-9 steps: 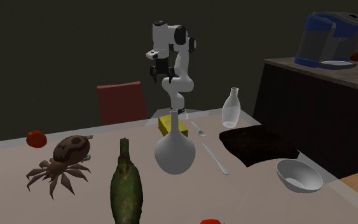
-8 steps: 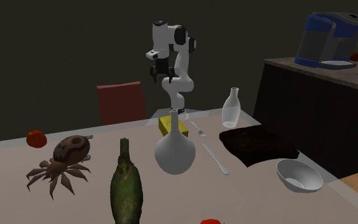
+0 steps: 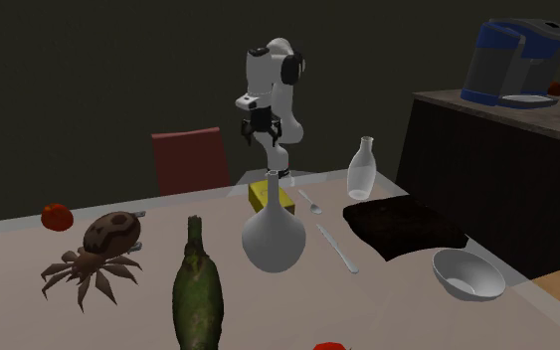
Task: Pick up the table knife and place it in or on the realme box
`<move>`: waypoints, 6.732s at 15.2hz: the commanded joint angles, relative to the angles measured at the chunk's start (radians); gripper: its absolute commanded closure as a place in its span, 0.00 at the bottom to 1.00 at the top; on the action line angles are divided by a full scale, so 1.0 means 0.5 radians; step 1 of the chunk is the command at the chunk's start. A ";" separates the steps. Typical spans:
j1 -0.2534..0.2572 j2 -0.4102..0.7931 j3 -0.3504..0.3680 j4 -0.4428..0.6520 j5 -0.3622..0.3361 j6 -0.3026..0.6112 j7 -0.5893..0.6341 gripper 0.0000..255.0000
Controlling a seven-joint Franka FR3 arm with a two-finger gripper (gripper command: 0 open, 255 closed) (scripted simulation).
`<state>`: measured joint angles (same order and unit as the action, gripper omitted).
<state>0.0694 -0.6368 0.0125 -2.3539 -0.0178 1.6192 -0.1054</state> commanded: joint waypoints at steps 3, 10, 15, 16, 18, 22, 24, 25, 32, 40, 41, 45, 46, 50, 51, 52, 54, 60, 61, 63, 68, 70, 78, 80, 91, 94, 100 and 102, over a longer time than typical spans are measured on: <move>0.065 0.228 0.068 0.058 0.050 0.198 0.014 0.00; 0.161 0.651 0.186 0.223 0.097 0.498 0.031 0.00; 0.222 0.966 0.269 0.402 0.094 0.664 0.050 0.00; 0.235 1.030 0.285 0.444 0.089 0.692 0.055 0.00; 0.260 1.159 0.316 0.534 0.075 0.743 0.066 0.00; 0.315 1.420 0.372 0.737 0.032 0.821 0.092 0.00; 0.346 1.552 0.395 0.851 0.003 0.849 0.106 0.00; 0.363 1.618 0.406 0.911 -0.012 0.860 0.113 0.00; 0.502 2.087 0.459 1.391 -0.133 0.877 0.151 0.00; 0.511 2.170 0.447 1.303 -0.157 1.045 0.166 0.00; 0.511 2.170 0.447 1.304 -0.157 1.045 0.166 0.00; 0.511 2.170 0.447 1.304 -0.158 1.045 0.166 0.00; 0.511 2.170 0.447 1.304 -0.158 1.045 0.166 0.00; 0.511 2.170 0.447 1.304 -0.157 1.045 0.166 1.00; 0.511 2.170 0.447 1.304 -0.157 1.045 0.166 1.00; 0.511 2.170 0.447 1.304 -0.157 1.045 0.166 1.00; 0.511 2.170 0.447 1.304 -0.157 1.045 0.166 1.00; 0.509 2.146 0.451 1.324 -0.151 1.001 0.162 1.00; 0.508 2.135 0.453 1.336 -0.147 0.979 0.161 1.00; 0.506 2.113 0.456 1.359 -0.141 0.935 0.157 1.00; 0.503 2.066 0.462 1.427 -0.127 0.820 0.150 1.00; 0.503 2.049 0.465 1.458 -0.122 0.774 0.147 1.00; 0.503 1.999 0.472 1.602 -0.107 0.580 0.139 1.00; 0.503 1.991 0.473 1.644 -0.104 0.530 0.138 1.00; 0.395 1.659 0.455 1.378 -0.017 0.474 0.006 1.00; 0.327 1.443 0.422 1.111 0.040 0.529 -0.104 1.00; 0.222 1.049 0.320 0.669 0.121 0.580 -0.339 1.00; 0.193 0.927 0.277 0.544 0.135 0.582 -0.419 1.00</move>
<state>0.1716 -0.1416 0.1591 -2.0443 0.0452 1.9044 -0.2975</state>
